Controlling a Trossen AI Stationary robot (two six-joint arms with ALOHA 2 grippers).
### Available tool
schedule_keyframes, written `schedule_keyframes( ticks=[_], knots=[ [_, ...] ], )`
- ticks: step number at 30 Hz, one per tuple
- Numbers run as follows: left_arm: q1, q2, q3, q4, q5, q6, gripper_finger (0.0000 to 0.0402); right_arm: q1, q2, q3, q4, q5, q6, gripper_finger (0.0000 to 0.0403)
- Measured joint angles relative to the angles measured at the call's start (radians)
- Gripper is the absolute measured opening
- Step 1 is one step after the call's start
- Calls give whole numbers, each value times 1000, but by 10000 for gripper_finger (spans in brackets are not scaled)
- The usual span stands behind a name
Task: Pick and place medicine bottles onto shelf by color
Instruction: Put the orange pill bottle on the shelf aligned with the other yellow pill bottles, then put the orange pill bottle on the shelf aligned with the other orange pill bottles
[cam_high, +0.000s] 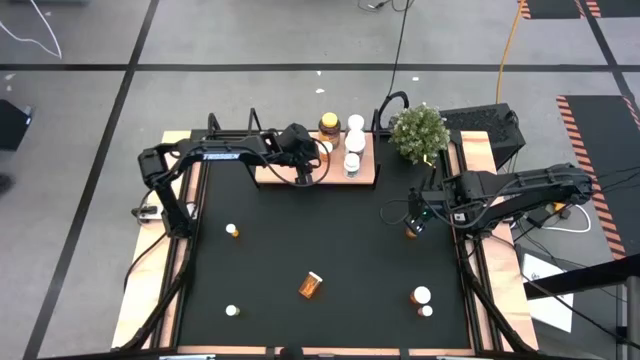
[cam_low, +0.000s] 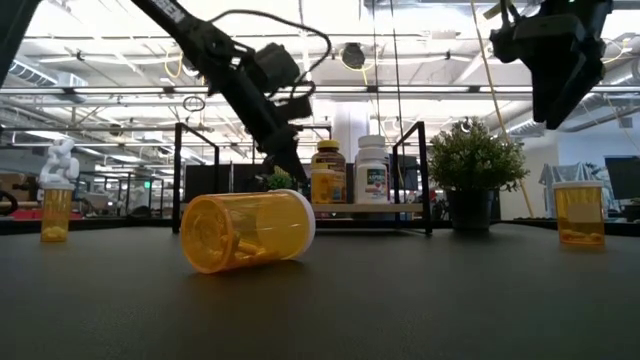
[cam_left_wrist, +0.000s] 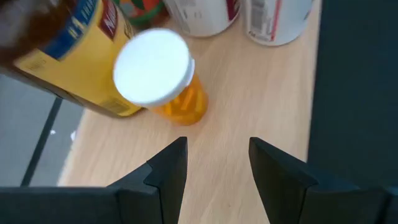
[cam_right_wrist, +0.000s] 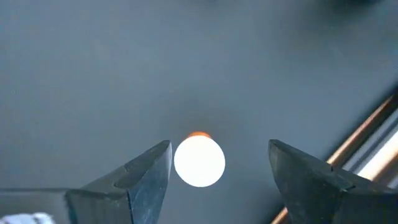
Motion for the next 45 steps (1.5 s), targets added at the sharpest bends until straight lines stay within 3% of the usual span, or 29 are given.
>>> schedule_keyframes(
  ticks=[15,25,35,40,45],
  knots=[
    [9,53,0,152,49,-4,172,0,-23,0,-27,-4,-18,263],
    [-10,30,1,55,51,5,172,0,-22,0,-25,-7,-25,263],
    [-28,-51,58,-191,50,-79,172,1,-22,-102,77,-207,-266,297],
    [-38,-133,61,-191,49,-81,172,11,-23,-164,91,-217,-343,321],
    [-42,-218,62,-188,48,-125,172,11,-22,-245,221,-208,-435,326]
  ],
)
